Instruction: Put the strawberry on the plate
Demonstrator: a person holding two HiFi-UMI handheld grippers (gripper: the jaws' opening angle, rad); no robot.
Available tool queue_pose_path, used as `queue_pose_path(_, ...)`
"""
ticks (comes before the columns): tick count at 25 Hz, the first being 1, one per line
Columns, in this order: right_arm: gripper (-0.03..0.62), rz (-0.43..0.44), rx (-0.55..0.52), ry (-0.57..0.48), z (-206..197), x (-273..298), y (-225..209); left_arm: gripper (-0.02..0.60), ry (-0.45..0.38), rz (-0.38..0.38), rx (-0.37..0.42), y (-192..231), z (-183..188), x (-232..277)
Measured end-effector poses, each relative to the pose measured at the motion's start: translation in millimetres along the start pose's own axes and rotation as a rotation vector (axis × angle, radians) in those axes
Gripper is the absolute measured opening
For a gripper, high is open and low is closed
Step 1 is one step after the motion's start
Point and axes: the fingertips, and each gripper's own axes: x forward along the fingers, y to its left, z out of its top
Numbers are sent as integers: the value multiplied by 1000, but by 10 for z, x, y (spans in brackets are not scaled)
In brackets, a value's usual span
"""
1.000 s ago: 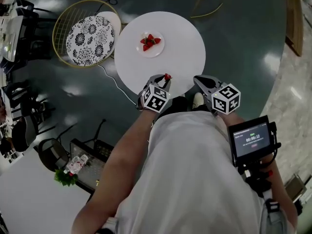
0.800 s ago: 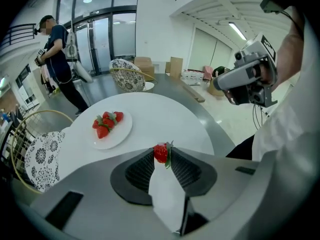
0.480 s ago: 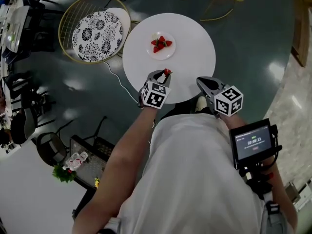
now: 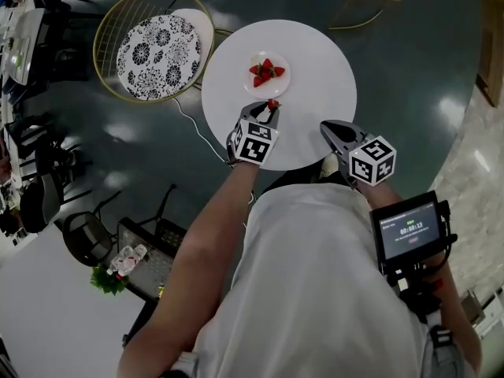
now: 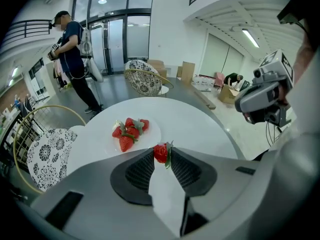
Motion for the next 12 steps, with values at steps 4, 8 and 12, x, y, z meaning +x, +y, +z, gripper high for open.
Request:
queue_pose_path(4,6,-7,3,1,47,1,-3,110,7,4,-3,50,50,45)
queue_pose_path(8,6,-19,9,-2,103,-13,-28,110,12,14,-47,165,111,157)
queue_pose_path(12,6,-38,30,3,50,-41,-52,110,7,25,-102,294,163,271)
